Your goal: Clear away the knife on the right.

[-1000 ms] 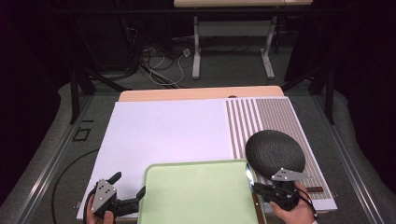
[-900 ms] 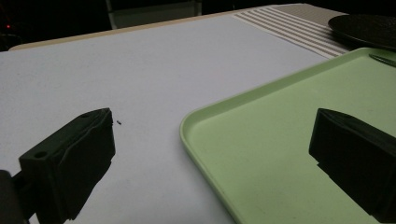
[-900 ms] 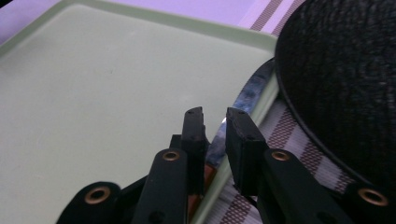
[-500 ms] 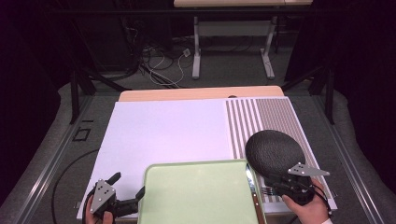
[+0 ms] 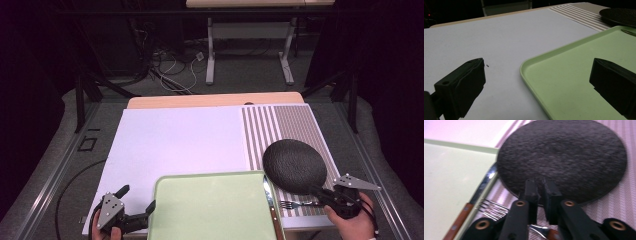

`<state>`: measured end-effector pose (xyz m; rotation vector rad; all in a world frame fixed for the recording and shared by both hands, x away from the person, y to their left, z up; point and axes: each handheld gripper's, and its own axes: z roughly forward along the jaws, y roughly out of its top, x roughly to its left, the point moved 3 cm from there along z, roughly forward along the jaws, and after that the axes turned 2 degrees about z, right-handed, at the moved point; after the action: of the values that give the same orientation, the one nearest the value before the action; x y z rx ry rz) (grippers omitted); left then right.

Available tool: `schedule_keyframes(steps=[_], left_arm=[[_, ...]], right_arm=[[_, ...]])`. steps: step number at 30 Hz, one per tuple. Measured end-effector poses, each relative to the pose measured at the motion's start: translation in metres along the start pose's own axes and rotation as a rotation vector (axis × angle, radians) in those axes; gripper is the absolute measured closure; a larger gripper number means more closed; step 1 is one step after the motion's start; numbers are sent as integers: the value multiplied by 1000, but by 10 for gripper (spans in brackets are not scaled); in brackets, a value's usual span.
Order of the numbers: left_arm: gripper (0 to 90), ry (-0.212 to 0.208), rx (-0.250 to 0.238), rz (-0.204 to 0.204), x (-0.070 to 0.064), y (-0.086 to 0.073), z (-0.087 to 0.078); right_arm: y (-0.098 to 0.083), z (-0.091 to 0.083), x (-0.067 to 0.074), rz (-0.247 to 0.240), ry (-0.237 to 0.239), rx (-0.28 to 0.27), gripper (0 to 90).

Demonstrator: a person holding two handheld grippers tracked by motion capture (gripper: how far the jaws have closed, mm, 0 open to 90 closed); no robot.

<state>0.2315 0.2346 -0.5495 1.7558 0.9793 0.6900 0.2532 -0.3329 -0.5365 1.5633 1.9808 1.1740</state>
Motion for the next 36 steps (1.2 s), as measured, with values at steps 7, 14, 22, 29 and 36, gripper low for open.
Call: schedule_keyframes(steps=[7, 14, 22, 29, 36], left_arm=[[5, 0, 2, 6, 0, 0, 0], [5, 2, 0, -3, 0, 0, 0], [5, 3, 2, 3, 0, 0, 1], [5, 3, 2, -3, 0, 0, 0], [5, 5, 3, 0, 0, 0, 0]], right_arm=[[-4, -13, -19, 48, -62, 28, 900], [-12, -17, -39, 60, -124, 52, 900], [-21, -13, -56, 78, -148, 97, 900], [-29, -11, -64, 103, -157, 162, 900], [-35, -15, -67, 111, -166, 173, 900]])
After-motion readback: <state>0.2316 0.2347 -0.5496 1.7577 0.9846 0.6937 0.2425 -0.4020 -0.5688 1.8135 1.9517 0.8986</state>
